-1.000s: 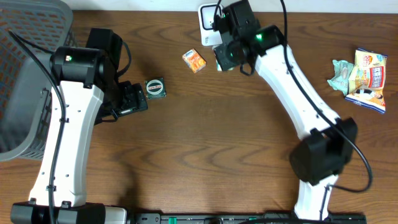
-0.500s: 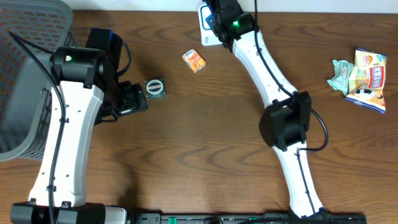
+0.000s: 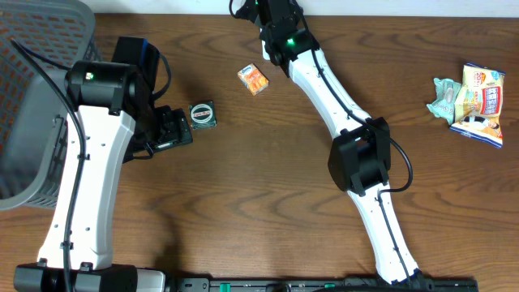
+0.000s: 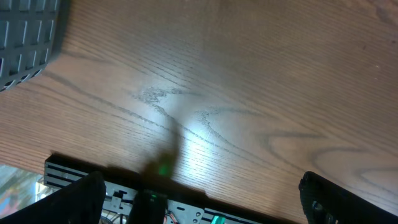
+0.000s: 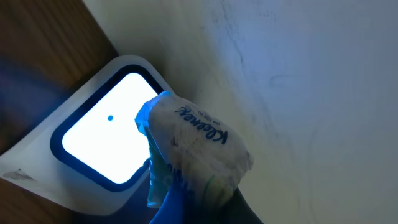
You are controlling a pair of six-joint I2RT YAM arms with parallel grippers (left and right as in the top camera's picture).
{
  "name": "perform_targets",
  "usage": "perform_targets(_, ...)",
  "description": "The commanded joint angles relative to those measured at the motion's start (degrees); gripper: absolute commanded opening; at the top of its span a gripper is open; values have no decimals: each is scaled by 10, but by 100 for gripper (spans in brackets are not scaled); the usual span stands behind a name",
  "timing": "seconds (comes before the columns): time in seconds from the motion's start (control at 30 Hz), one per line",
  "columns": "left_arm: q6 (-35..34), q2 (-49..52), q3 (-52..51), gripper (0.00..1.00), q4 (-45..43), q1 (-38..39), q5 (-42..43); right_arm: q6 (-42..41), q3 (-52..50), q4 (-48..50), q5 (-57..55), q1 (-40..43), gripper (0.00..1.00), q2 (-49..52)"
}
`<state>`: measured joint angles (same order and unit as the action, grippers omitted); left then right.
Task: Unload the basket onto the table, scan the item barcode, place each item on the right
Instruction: 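Hold the Kleenex pack up to the scanner with the right gripper, then carry the Kleenex pack to the far right and release it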
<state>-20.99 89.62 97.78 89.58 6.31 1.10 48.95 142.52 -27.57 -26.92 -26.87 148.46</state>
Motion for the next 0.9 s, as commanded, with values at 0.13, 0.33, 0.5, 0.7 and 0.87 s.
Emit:
perform_targets(0.13, -1, 2, -1, 98, 2, -1, -7, 45, -2, -20, 7, 1, 1, 7)
perform_targets(0.33, -1, 2, -1, 98, 1, -1, -7, 39, -28, -18, -2, 8, 1, 7)
perform_targets(0.5, -1, 2, -1, 98, 1, -1, -7, -6, -28, -17, -2, 21, 1, -21)
perform_targets(0.7, -1, 2, -1, 98, 2, -1, -7, -118, -28, -54, 0, 71, 1, -90)
perform_targets(0.87, -1, 2, -1, 98, 2, -1, -7, -266, -28, -152, 8, 145, 1, -135)
